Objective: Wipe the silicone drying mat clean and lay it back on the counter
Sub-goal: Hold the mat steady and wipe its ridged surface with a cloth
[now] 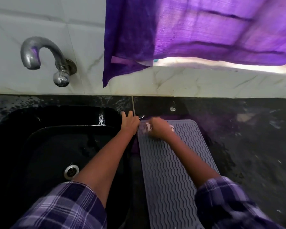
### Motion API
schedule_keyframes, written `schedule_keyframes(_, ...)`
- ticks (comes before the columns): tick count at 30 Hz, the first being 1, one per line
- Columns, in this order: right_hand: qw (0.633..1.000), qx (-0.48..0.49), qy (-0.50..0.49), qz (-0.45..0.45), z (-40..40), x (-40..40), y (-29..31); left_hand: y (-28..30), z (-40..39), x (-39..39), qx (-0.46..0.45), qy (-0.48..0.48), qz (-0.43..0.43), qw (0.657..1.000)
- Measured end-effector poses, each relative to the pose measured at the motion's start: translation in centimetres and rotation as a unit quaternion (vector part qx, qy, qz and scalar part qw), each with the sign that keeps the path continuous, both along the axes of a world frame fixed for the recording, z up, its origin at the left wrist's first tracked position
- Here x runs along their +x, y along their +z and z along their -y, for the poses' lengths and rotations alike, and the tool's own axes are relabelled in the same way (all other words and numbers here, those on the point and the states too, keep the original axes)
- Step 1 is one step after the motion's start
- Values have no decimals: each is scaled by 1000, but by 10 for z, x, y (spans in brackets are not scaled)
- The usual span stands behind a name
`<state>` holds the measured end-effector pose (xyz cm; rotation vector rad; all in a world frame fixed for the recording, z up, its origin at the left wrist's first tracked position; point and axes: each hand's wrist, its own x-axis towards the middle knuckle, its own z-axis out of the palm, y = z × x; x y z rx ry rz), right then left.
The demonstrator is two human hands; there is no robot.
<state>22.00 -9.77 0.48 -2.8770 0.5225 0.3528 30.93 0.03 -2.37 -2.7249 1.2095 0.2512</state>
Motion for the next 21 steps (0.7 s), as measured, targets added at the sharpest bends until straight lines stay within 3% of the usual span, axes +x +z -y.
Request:
schedule_keyframes(2,997,-65,3,42,-8,9,-4,0,1,4,5,-7,7,1000)
schedule_keyframes(5,999,-26,-32,32,-14,-5,-15,-2,2,4,6,-21,17,1000)
schedule_keyframes(9,994,88,-28,-63,-19,-51,-16,-2,4,3,8,-30,38,999)
schedule_keyframes(12,992,54,5,-115,-20,-40,-3,2,1,-3,35,-40,47,997)
schedule_keyframes(15,999,17,-29,-6,-17,-5,4,3,-1,-4,34,-37,42,998)
schedule_keyframes(18,997,-41,-2,61,-28,-2,-13,1,-4,-2,26,-37,24,999)
schedule_keyframes(21,997,9,-21,72,-35,-22,-22,-1,-5,-3,28,-47,38,998)
